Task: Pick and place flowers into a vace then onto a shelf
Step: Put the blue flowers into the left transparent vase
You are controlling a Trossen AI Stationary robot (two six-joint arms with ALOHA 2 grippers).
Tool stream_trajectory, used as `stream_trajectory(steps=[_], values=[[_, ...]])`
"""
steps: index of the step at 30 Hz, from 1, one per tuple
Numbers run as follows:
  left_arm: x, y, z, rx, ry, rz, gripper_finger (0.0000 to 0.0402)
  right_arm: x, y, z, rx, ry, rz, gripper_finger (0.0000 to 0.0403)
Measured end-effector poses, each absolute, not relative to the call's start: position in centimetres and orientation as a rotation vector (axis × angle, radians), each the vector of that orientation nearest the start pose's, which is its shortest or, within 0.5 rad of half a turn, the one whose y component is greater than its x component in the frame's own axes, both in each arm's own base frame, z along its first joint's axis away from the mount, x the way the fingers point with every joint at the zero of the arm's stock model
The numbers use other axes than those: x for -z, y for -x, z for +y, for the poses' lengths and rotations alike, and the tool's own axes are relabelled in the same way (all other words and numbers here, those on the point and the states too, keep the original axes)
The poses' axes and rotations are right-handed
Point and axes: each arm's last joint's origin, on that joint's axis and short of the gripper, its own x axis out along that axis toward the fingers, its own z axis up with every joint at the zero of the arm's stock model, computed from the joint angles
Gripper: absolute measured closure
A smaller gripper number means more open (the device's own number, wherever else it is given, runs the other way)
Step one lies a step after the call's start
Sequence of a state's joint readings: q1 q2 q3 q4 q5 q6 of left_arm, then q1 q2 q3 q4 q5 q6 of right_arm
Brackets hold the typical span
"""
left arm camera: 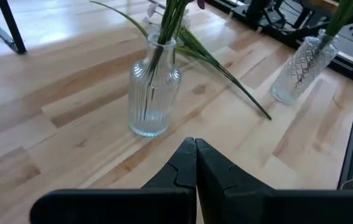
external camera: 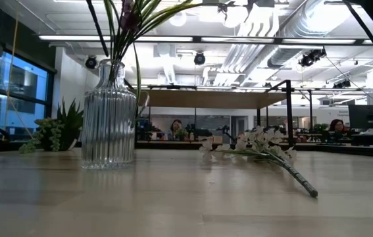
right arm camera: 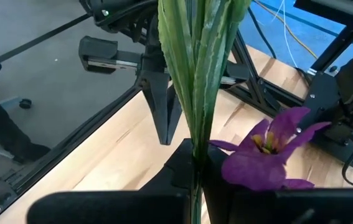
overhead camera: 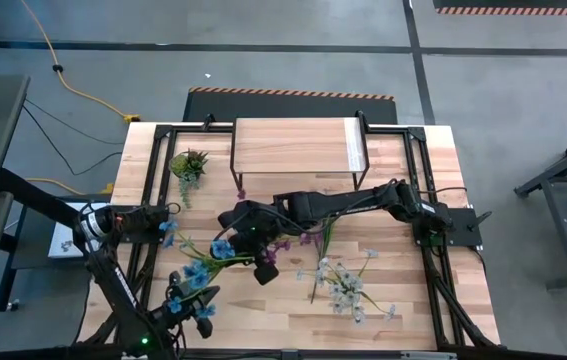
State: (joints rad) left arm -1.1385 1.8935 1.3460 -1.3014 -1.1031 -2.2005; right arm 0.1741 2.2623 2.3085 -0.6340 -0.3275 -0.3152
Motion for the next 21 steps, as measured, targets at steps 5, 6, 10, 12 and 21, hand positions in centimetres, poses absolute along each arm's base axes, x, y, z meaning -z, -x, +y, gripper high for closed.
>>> stream_trajectory(steps=[5,6,10,12,21], values=[[-20.02,-15.87,-28.15,-0.621,0.431,0.33,0.0364,-32.54,-50.05,9.74,-0.56,0.261,0.509,0.0393],[-20.01,-15.87,-28.16,-0.621,0.432,0.33,0.0364,-32.53,-50.06,9.75,-0.558,0.264,0.509,0.0393],[-20.05,-15.89,-28.16,-0.616,0.43,0.318,0.0364,-32.52,-50.05,9.83,-0.547,0.274,0.51,0.039],[-20.06,-15.9,-28.16,-0.614,0.429,0.313,0.0364,-32.51,-50.05,9.83,-0.547,0.274,0.511,0.039],[-20.06,-15.9,-28.17,-0.613,0.43,0.313,0.0364,-32.4,-49.96,9.88,-0.544,0.27,0.527,0.0394]])
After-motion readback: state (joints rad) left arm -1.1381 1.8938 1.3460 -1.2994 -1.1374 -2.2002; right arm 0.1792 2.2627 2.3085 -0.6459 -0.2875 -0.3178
